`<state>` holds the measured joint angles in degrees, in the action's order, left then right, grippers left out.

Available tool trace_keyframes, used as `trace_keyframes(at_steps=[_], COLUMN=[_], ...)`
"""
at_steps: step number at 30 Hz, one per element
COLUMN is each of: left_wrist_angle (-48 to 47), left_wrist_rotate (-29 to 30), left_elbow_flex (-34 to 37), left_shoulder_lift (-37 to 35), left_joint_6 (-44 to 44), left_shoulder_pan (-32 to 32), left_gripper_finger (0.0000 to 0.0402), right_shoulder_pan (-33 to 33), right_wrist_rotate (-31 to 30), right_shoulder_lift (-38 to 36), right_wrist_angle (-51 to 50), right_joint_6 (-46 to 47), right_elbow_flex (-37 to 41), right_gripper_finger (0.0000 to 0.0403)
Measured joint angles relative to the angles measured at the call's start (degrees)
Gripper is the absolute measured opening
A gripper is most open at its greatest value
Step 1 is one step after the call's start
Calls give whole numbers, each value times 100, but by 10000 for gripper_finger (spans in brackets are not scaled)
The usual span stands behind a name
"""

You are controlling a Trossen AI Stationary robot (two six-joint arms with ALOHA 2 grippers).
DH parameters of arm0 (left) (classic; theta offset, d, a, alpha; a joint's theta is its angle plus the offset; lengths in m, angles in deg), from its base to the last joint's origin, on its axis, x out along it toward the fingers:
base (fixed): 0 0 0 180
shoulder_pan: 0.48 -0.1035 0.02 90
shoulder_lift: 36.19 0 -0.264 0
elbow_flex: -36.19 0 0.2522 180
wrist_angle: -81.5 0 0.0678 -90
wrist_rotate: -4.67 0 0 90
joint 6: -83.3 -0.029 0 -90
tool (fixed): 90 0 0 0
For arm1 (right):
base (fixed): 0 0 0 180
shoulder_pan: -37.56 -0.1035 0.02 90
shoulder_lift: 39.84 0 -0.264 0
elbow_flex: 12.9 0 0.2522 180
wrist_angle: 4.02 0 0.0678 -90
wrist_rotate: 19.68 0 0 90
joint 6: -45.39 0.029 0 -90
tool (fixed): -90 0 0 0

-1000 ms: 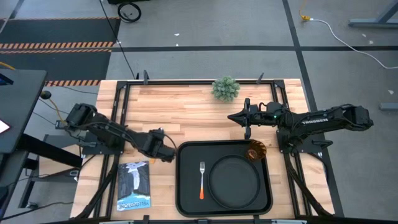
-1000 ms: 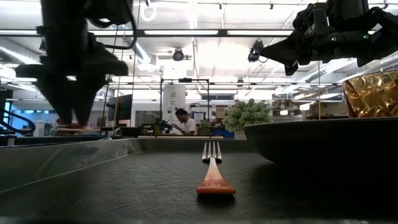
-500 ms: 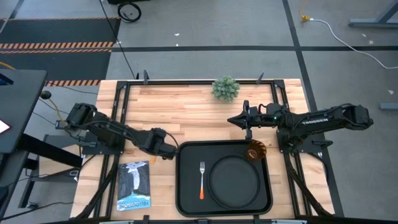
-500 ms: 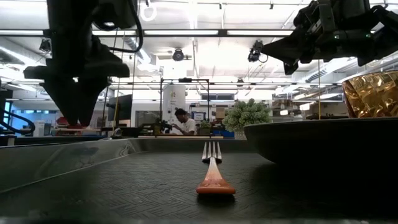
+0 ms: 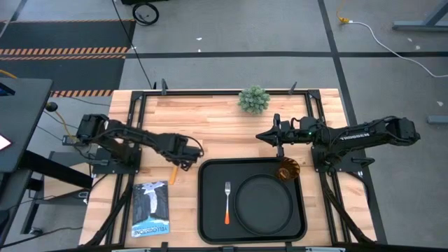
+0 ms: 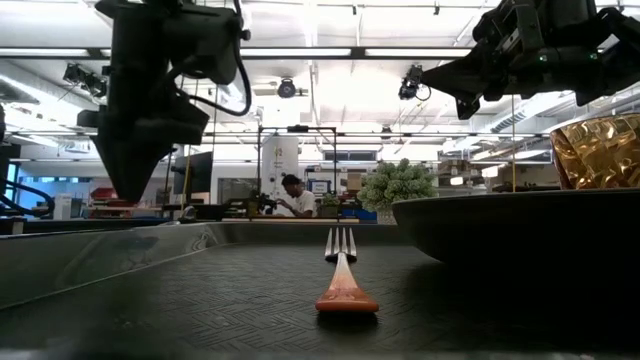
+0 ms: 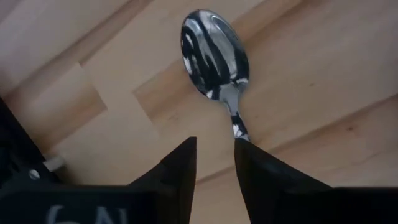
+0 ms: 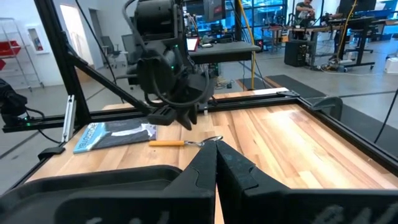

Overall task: Pick and place plate/cup/fork/spoon on tray
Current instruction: Put the yellow spoon on the black tray to the left side of the orange spoon

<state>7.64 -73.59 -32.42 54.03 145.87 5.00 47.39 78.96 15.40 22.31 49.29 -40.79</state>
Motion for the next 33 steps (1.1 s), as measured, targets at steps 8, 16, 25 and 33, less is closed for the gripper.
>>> trace_keyframes(at_steps=[8, 16, 25, 33], left_wrist_angle=[-300, 1307, 2268, 1980], left_wrist_rotate=[39, 43, 130, 109], left_elbow_flex=[271, 1677, 1711, 1338], left_shoulder_lift=[-323, -1637, -1295, -716], left_joint_6=[-146, 1195, 1263, 1019], left_shoulder_pan=[-158, -143, -131, 62], left_gripper_finger=[77, 52, 118, 161], right_shoulder_pan=[0, 0, 0, 0], right_wrist_rotate=[0, -41, -125, -129], right_shoulder_lift=[-1, 0, 0, 0], right_wrist_angle=[-76, -110, -124, -157], right_joint_6=[-1, 0, 0, 0], right_elbow_flex=[0, 0, 0, 0], right_gripper_finger=[7, 7, 7, 7])
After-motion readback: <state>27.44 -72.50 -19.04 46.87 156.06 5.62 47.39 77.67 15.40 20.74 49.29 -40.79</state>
